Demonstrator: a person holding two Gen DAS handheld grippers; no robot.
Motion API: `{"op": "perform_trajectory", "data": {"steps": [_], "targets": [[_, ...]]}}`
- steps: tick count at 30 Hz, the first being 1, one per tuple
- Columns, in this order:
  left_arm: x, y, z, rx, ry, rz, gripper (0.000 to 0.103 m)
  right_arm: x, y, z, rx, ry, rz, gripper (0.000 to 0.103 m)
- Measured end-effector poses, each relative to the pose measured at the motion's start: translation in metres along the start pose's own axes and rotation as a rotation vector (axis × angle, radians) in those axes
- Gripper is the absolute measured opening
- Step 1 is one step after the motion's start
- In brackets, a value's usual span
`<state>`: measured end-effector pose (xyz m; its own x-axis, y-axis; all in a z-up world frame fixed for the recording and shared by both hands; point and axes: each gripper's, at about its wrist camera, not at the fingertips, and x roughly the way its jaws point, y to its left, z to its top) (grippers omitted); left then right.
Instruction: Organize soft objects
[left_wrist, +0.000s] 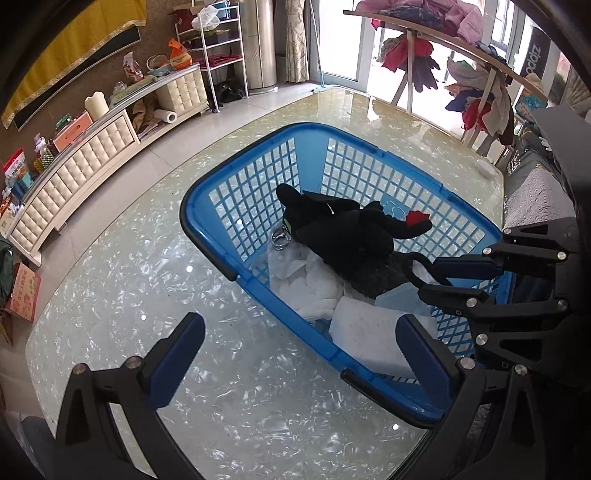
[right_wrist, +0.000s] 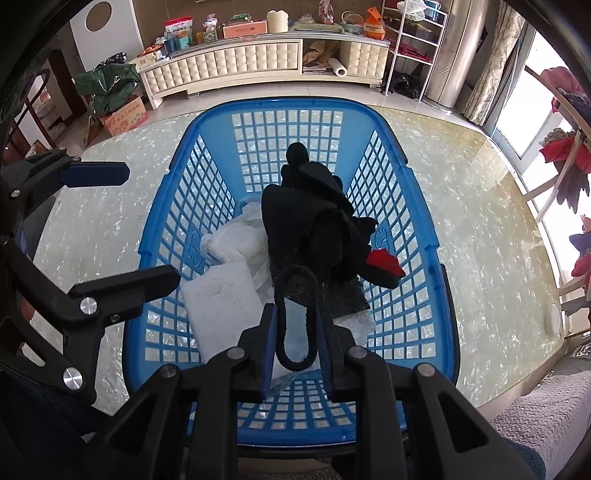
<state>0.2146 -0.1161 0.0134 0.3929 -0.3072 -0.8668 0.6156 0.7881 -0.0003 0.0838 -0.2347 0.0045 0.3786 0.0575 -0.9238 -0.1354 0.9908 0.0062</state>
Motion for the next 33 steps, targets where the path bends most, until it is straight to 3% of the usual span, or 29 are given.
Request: {"op": "perform_trajectory", "data": {"steps": [5, 9, 19, 28, 33], "targets": [[0.001, 0.002, -0.001, 0.002, 0.004, -0.003, 0.103, 0.002, 0.0, -0.003, -0.007, 0.005, -0.02, 0.031], [0.002, 0.001, -0.003, 0.007, 0.011, -0.004, 0.103, 0.001, -0.001, -0.005, -0.004, 0.002, -0.024, 0.05], [-0.002, 0.002, -0.005, 0.005, 0.005, -0.006, 0.103, -0.006, 0.0, -0.008, -0.014, -0.011, -0.059, 0.081], [-0.015, 0.008, -0.01, -0.015, -0.03, 0.008, 0.103, -0.022, 0.006, -0.011, -0.039, -0.06, -0.11, 0.093], [-0.03, 0.009, -0.014, -0.026, -0.065, -0.001, 0.103, -0.035, 0.012, -0.011, -0.044, -0.098, -0.133, 0.094]]}}
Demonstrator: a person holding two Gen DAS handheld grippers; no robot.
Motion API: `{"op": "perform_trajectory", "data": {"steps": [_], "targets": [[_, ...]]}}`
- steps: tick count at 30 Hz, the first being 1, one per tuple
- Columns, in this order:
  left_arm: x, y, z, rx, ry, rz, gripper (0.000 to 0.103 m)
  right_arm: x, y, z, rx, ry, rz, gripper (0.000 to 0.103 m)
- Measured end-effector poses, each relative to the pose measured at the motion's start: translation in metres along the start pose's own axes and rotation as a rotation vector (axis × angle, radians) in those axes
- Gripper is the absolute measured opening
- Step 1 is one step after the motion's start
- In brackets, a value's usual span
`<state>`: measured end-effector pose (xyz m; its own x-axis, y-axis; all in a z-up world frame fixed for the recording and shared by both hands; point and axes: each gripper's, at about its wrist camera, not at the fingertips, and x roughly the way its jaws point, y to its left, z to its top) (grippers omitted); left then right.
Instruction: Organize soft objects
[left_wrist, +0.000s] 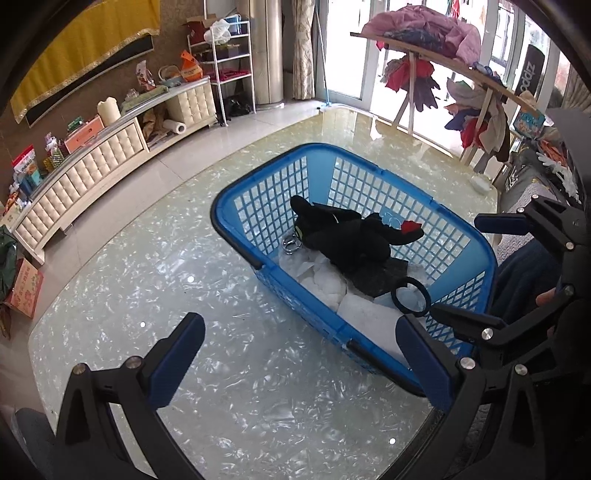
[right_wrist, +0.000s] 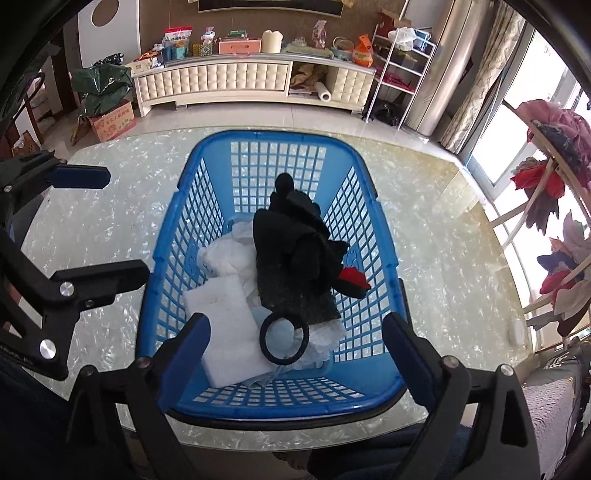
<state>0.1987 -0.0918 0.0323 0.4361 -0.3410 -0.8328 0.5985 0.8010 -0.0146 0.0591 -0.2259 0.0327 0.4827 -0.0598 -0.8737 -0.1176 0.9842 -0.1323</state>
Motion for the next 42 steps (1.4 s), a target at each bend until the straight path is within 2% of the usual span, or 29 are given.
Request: {"op": "perform_trajectory", "data": {"steps": [5, 8, 11, 16, 25, 29, 34, 42], "targets": [[-0.014, 0.004, -0.009, -0.014, -0.037, 0.019, 0.103, -0.014, 0.006, 0.002, 0.016, -0.056, -0.004, 0.094], [-0.024, 0.007, -0.014, -0.026, -0.06, 0.027, 0.103, -0.023, 0.011, 0.003, 0.022, -0.099, -0.019, 0.098], [-0.037, 0.011, -0.02, -0.044, -0.1, 0.028, 0.103, -0.03, 0.015, 0.003, 0.037, -0.135, -0.019, 0.102], [-0.059, 0.016, -0.028, -0.061, -0.176, 0.052, 0.103, -0.045, 0.014, 0.005, 0.092, -0.219, -0.001, 0.102], [-0.1, 0.022, -0.039, -0.123, -0.326, 0.046, 0.103, -0.065, 0.025, 0.006, 0.116, -0.342, 0.016, 0.103], [-0.111, 0.025, -0.043, -0.135, -0.351, 0.047, 0.103, -0.07, 0.03, 0.003, 0.123, -0.37, 0.023, 0.103], [-0.111, 0.027, -0.049, -0.138, -0.338, 0.057, 0.103, -0.074, 0.035, 0.001, 0.123, -0.409, 0.017, 0.103], [-0.115, 0.032, -0.057, -0.152, -0.341, 0.063, 0.103, -0.076, 0.043, -0.002, 0.115, -0.412, 0.03, 0.103]]}}
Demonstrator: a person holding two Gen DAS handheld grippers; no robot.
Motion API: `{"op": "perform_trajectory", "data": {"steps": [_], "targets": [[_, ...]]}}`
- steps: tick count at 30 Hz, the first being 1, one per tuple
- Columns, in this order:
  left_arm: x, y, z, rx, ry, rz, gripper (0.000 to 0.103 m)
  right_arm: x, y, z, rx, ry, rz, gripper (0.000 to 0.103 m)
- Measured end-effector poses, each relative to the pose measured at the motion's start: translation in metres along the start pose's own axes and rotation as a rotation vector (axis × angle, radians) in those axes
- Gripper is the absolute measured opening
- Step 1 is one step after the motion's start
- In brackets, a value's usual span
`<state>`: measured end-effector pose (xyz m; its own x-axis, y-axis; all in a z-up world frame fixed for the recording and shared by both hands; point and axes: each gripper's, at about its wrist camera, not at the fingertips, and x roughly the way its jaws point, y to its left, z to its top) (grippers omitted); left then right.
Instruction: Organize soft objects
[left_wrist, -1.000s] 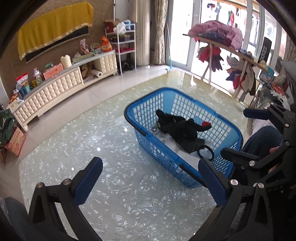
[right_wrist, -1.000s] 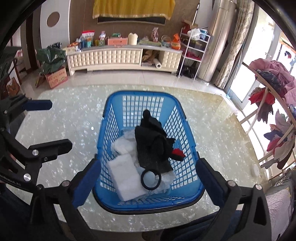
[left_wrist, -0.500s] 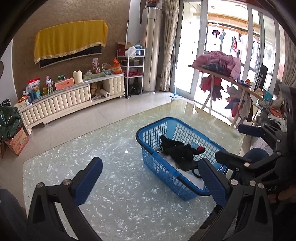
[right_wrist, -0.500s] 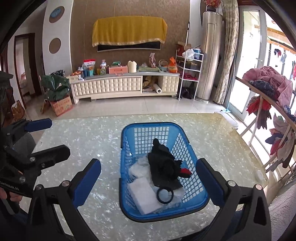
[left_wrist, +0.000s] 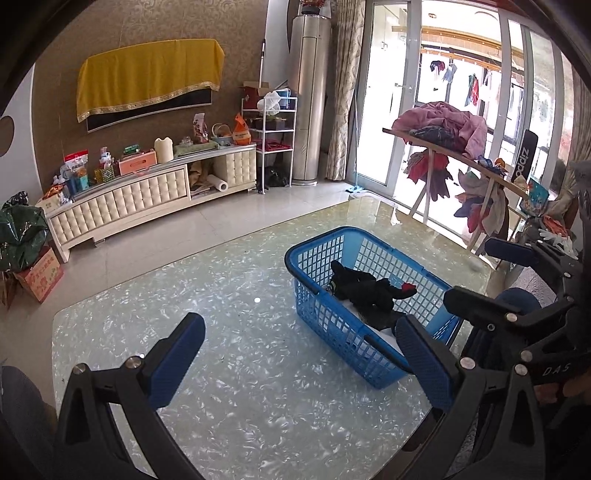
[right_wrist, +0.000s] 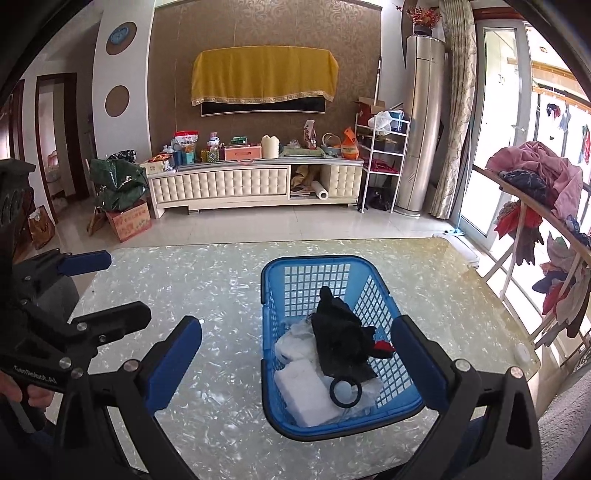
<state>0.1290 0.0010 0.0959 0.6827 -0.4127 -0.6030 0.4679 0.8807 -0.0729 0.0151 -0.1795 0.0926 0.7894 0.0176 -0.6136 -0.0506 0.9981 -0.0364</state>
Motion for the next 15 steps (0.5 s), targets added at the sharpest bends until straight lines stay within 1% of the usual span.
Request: {"op": "perform_trajectory", "data": {"steps": [15], "targets": [[-0.0016, 0.0014, -0.0016, -0.007, -0.007, 0.002, 0.103, -0.0043, 0.0038, -0.0013, -0.001, 0.008, 0.007, 0.103]]}}
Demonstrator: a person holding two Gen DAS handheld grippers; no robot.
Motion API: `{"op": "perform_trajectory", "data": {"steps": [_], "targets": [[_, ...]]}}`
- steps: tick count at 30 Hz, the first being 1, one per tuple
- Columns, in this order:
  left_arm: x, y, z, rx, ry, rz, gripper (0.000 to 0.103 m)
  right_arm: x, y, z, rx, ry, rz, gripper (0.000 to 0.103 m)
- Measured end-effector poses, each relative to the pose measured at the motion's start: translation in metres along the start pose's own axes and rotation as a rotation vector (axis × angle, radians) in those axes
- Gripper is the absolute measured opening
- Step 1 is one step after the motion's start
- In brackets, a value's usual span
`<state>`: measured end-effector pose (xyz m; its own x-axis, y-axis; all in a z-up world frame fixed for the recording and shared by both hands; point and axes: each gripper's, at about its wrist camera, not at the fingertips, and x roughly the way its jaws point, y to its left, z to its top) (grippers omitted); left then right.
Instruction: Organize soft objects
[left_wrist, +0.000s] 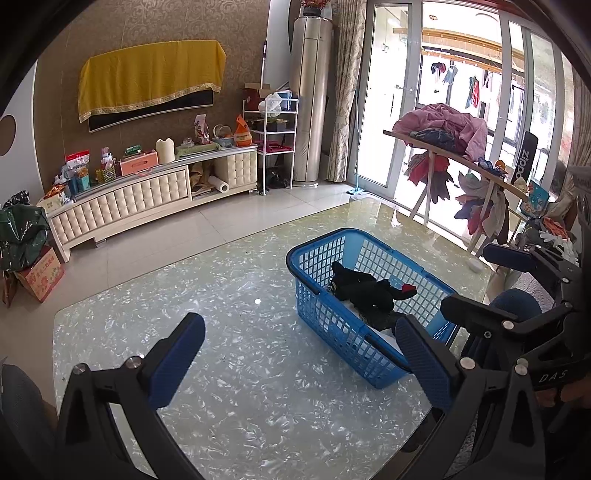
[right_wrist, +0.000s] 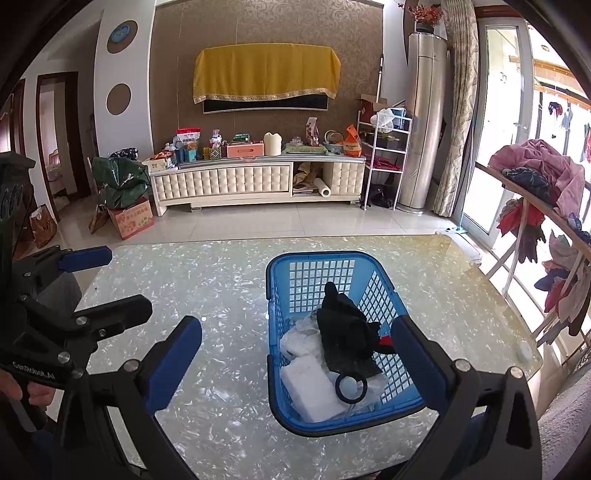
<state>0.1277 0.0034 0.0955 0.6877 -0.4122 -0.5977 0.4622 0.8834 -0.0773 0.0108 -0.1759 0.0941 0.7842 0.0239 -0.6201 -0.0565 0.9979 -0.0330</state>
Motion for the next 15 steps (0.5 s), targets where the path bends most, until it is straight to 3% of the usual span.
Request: {"op": "perform_trajectory", "data": {"steps": [15], "targets": [[-0.004, 0.001, -0.0005, -0.006, -0.006, -0.005, 0.103, -0.005, 0.0032, -0.0003, -0.021, -0.003, -0.018, 0.103]]}}
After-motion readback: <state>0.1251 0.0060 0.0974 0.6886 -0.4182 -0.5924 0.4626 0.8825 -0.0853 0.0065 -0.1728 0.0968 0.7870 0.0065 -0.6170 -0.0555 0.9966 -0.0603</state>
